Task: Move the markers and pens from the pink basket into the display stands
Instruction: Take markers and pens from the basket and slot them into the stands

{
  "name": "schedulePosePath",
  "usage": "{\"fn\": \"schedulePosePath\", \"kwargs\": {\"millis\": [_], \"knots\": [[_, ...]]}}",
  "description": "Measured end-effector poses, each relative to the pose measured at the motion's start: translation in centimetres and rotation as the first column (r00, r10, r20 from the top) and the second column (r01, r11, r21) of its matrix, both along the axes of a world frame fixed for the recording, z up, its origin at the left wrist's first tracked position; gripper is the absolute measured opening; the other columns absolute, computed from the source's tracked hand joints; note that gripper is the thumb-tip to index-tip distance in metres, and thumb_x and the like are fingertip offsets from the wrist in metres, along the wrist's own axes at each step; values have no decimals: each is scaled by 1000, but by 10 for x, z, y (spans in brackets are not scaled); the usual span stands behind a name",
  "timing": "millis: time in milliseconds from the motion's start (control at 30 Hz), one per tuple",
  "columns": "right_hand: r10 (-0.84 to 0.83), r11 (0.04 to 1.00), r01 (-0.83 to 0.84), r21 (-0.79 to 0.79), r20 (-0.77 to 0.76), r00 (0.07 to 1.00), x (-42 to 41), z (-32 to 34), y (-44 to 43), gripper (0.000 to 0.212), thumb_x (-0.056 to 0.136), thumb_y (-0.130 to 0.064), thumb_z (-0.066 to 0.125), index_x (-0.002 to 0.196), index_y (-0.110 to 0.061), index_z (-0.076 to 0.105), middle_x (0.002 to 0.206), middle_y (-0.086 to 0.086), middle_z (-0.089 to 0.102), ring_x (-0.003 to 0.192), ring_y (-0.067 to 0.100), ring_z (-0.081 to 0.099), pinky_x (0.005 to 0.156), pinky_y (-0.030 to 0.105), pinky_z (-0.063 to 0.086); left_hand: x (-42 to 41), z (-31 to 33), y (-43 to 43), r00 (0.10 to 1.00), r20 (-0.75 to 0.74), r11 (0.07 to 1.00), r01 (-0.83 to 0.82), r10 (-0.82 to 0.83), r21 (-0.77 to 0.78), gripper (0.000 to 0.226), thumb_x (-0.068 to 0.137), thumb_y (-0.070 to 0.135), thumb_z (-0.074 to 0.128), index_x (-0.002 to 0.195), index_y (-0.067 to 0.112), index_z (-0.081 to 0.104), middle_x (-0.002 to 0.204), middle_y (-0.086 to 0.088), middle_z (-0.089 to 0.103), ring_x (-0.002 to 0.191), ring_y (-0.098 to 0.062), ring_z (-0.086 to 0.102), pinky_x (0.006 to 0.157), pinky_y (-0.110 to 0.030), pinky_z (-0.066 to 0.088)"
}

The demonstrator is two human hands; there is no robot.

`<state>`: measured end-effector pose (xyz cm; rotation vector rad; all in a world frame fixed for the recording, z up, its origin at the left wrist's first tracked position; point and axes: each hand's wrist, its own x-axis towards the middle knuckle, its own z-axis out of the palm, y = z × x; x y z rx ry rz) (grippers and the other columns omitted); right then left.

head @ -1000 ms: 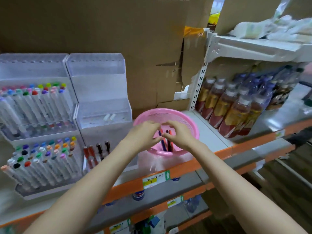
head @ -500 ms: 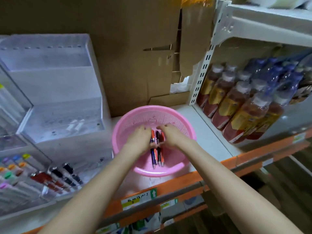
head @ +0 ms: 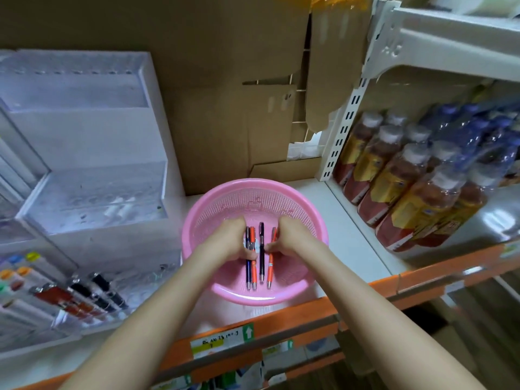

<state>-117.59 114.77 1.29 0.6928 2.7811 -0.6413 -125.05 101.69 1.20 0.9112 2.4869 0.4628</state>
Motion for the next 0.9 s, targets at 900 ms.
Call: {"fn": "schedulePosePath", "kwargs": {"millis": [900], "knots": [[-173,866,-63,-497,-415,893,-2,18,-1,22,82,5,65,95,-10,53,67,1,53,52,19,57,59,43,55,1,25,-11,983,105,985,-156,148,72,21,75,9,61,95,7,64,78,-8,65,73,-24,62,62,-35,50]]}}
